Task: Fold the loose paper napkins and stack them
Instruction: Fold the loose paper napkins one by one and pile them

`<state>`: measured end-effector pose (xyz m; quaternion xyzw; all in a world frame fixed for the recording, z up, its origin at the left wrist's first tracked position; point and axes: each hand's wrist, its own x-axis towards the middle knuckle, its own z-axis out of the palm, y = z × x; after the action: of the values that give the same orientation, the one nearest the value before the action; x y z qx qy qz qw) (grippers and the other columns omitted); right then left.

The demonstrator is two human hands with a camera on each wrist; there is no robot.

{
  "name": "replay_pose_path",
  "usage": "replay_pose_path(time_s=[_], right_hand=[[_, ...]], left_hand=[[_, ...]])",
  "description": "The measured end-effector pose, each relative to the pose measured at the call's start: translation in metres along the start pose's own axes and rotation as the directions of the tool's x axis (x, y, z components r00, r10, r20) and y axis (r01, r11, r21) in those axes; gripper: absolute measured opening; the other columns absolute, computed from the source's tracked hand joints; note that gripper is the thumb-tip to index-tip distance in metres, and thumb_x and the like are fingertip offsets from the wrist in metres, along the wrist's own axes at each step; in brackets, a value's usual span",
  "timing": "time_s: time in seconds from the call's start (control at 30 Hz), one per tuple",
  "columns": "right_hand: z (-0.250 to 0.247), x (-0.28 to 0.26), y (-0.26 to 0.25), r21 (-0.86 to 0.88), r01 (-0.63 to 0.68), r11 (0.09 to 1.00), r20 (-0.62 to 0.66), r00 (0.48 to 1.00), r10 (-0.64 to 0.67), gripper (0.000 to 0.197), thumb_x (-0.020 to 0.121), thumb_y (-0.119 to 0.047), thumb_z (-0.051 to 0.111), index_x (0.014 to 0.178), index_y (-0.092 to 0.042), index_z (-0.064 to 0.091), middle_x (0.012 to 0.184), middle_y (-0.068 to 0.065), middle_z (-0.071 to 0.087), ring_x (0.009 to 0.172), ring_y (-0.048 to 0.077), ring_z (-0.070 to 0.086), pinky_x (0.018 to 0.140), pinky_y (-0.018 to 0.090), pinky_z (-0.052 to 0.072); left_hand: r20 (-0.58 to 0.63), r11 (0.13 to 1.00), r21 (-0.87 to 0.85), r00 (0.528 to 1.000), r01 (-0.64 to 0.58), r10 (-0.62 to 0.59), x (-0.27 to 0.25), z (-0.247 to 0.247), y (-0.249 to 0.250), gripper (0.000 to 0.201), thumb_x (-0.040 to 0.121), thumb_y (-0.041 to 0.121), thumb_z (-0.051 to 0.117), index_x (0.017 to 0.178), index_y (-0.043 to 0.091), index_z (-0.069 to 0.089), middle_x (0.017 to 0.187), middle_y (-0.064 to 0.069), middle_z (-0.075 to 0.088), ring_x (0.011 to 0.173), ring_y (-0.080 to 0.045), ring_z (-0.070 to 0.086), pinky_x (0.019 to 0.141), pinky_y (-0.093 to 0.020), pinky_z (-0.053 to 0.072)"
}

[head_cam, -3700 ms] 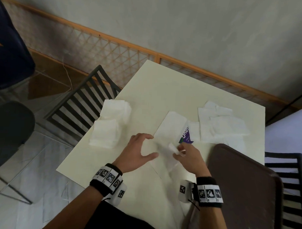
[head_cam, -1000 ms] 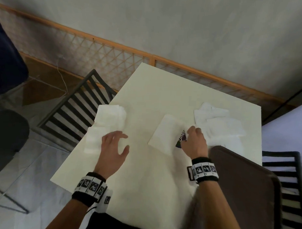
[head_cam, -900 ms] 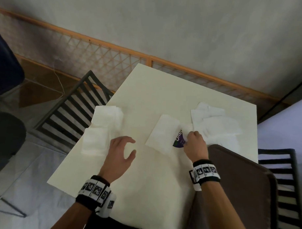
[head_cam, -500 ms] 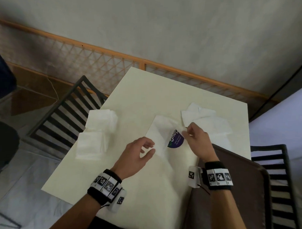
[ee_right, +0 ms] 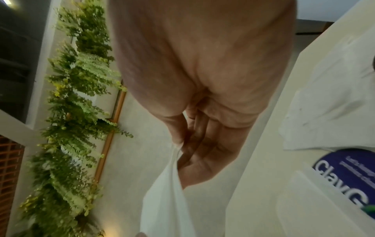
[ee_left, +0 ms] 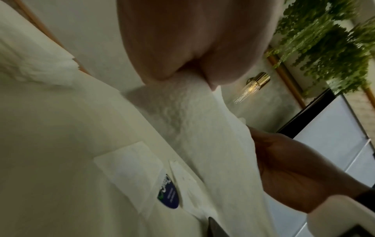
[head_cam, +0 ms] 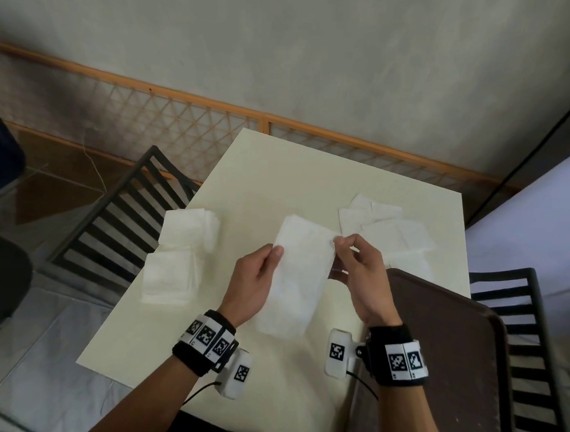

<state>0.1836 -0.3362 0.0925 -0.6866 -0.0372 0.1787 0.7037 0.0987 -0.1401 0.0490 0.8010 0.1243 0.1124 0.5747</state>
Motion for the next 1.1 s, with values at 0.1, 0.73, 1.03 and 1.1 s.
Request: replay_pose_path(time_s=[0.1, 0.73, 1.03, 1.1], right_hand=[[0.009, -0.001, 0.008, 0.018, -0.035, 0.999, 0.015, 0.999, 0.035, 0.031, 0.114, -0.02, 0.059, 0.087, -0.005, 0.055, 0.072, 0.0, 0.064, 0.065, 0.012, 0.062, 0.071, 0.033, 0.062], [0.037, -0.005, -0.022, 0.037, -0.01, 0.999, 0.161, 0.987, 0.004, 0.028, 0.117, -0.018, 0.046, 0.091, -0.009, 0.041, 0.074, -0.007, 0.056, 0.063, 0.007, 0.059, 0.056, 0.019, 0.048], [0.038, -0.007, -0.005, -0.045, 0.066, 0.997, 0.21, 0.976, -0.055, 0.017, 0.106, -0.015, 0.073, 0.117, -0.003, 0.075, 0.1, 0.029, 0.072, 0.093, 0.03, 0.072, 0.083, 0.047, 0.065], [0.037, -0.005, 0.0, -0.029, 0.137, 0.99, 0.146, 0.981, -0.131, 0.014, 0.105, -0.013, 0.074, 0.104, 0.001, 0.074, 0.083, 0.027, 0.06, 0.081, 0.028, 0.062, 0.077, 0.047, 0.058]], left_hand=[[-0.027, 0.996, 0.043, 0.997, 0.073, -0.072, -0.004, -0.004, -0.017, 0.05, 0.114, 0.041, 0.046, 0.077, 0.01, 0.035, 0.067, 0.007, 0.03, 0.062, -0.01, 0.028, 0.06, -0.03, 0.029], [0.114, 0.953, -0.285, 0.991, 0.105, -0.075, -0.005, -0.026, 0.019, 0.052, 0.096, 0.038, 0.081, 0.142, 0.026, 0.06, 0.132, 0.011, 0.075, 0.124, -0.012, 0.071, 0.102, -0.035, 0.059], [-0.019, 0.961, -0.27, 0.998, 0.054, -0.061, 0.008, -0.043, 0.04, 0.021, 0.097, 0.029, 0.079, 0.109, 0.012, 0.077, 0.101, -0.009, 0.081, 0.095, -0.026, 0.079, 0.086, -0.055, 0.063], [0.062, 0.974, -0.221, 0.998, 0.046, -0.033, 0.008, -0.05, 0.041, 0.021, 0.098, 0.024, 0.078, 0.116, 0.014, 0.078, 0.106, -0.003, 0.082, 0.1, -0.021, 0.08, 0.088, -0.048, 0.066]])
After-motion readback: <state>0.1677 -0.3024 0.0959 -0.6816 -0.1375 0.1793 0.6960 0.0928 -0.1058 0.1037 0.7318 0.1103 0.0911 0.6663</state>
